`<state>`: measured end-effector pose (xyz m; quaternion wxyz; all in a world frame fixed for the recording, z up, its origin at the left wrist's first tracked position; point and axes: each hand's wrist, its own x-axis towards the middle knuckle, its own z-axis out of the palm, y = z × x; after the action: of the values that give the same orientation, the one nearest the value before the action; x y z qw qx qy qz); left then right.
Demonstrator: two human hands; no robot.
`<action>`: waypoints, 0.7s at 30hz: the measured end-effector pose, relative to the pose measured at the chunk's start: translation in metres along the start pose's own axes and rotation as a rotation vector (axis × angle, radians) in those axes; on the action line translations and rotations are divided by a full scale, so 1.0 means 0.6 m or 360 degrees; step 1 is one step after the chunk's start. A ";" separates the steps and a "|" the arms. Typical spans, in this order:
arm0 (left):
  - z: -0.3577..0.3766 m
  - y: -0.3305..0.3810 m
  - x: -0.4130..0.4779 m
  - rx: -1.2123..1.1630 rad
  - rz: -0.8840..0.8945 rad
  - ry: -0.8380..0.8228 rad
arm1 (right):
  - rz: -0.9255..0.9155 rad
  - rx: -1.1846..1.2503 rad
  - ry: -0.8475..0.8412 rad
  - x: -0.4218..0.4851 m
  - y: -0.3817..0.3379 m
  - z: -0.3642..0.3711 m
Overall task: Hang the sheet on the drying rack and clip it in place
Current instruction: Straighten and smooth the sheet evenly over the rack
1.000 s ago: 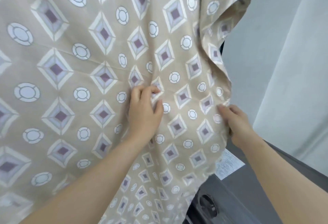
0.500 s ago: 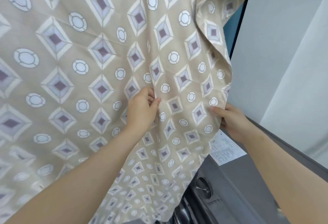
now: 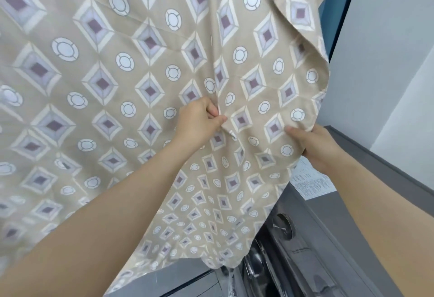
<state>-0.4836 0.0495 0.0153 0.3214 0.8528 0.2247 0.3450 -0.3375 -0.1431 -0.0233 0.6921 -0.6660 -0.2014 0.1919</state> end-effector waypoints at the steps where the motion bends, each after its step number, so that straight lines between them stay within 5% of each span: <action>1: -0.002 0.000 -0.001 0.0003 -0.0008 -0.0005 | 0.0014 -0.0031 -0.0069 -0.001 0.002 0.001; 8: 0.004 -0.011 -0.017 0.0004 -0.0054 -0.0043 | -0.0093 -0.0019 0.0334 0.003 0.014 0.000; 21: 0.029 -0.040 -0.033 -0.0066 -0.0105 -0.0124 | -0.0104 -0.0024 0.0368 0.009 0.031 0.001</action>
<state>-0.4878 0.0476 -0.0197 0.3585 0.8509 0.2329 0.3054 -0.3332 -0.1389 -0.0419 0.7117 -0.6818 -0.1434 0.0896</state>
